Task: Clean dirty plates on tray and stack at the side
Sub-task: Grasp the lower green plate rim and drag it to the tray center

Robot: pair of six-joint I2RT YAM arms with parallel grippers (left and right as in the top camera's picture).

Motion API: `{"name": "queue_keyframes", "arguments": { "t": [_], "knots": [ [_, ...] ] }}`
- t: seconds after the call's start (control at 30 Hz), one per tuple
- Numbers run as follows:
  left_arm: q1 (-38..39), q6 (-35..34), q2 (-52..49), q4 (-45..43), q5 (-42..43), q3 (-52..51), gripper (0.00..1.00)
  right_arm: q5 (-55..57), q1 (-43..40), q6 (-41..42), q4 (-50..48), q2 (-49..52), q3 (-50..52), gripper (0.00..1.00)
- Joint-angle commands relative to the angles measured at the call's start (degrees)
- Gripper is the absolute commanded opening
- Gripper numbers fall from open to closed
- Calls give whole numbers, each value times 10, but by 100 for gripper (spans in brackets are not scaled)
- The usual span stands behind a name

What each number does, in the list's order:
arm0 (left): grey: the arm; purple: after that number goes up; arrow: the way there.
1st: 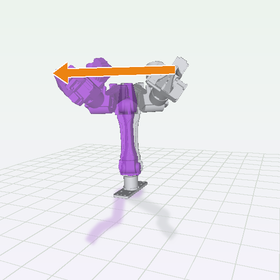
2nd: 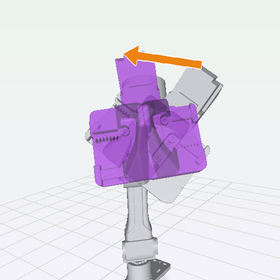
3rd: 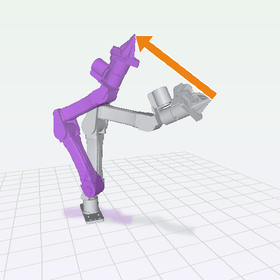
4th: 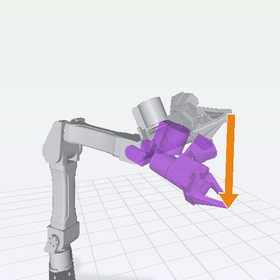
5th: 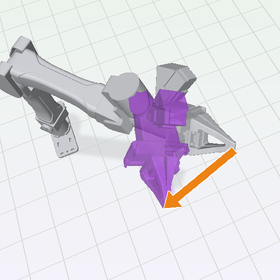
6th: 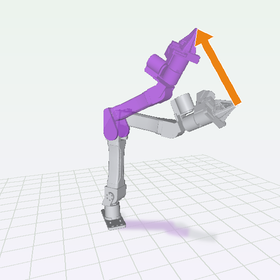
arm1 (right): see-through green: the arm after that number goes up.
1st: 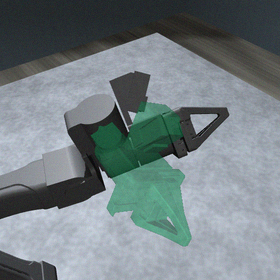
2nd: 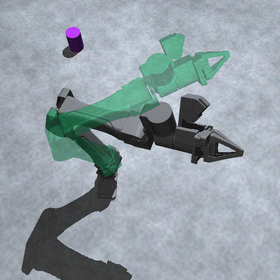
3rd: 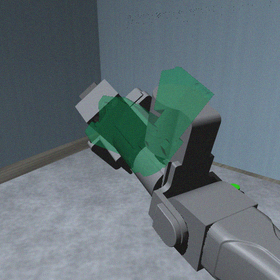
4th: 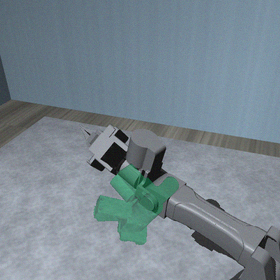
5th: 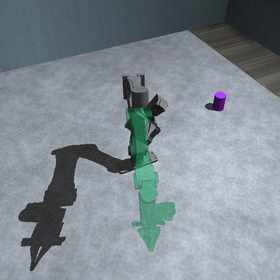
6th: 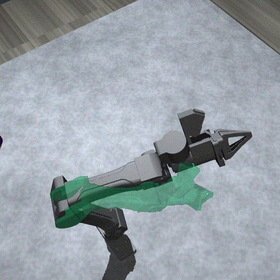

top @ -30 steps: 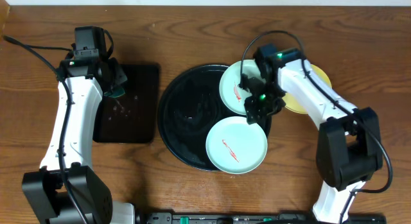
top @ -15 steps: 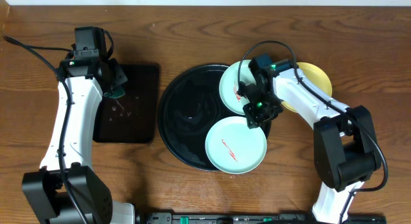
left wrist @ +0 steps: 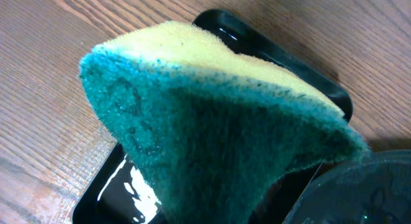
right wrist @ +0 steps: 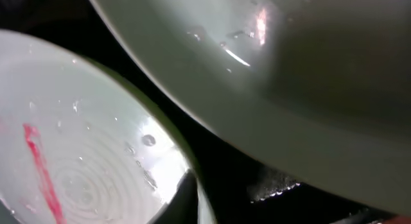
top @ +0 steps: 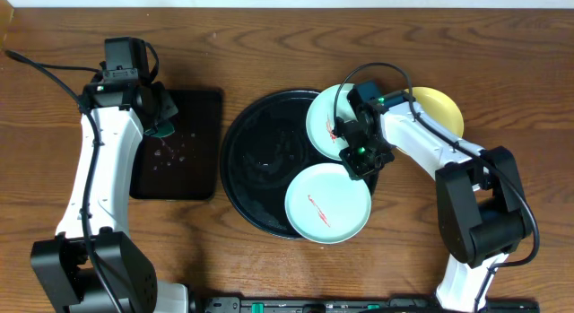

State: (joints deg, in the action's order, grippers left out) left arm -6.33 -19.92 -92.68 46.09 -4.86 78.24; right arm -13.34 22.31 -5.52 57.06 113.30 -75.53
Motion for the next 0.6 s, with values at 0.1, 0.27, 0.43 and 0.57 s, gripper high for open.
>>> {"name": "queue_keyframes", "arguments": {
  "t": [0.1, 0.27, 0.43, 0.57],
  "knots": [
    [-1, -8, 1, -1, -3, -5, 8, -16, 3, 14, 1, -7, 1, 1],
    [-1, -8, 1, -3, -3, -5, 8, -56, 10, 29, 2, -7, -26, 1],
    [-1, -10, 1, -9, -3, -5, 8, -55, 20, 125, -66, -7, -56, 1],
    [-1, -10, 1, -3, -3, -5, 8, -37, 31, 236, -114, -7, -56, 1]
  ]
}}
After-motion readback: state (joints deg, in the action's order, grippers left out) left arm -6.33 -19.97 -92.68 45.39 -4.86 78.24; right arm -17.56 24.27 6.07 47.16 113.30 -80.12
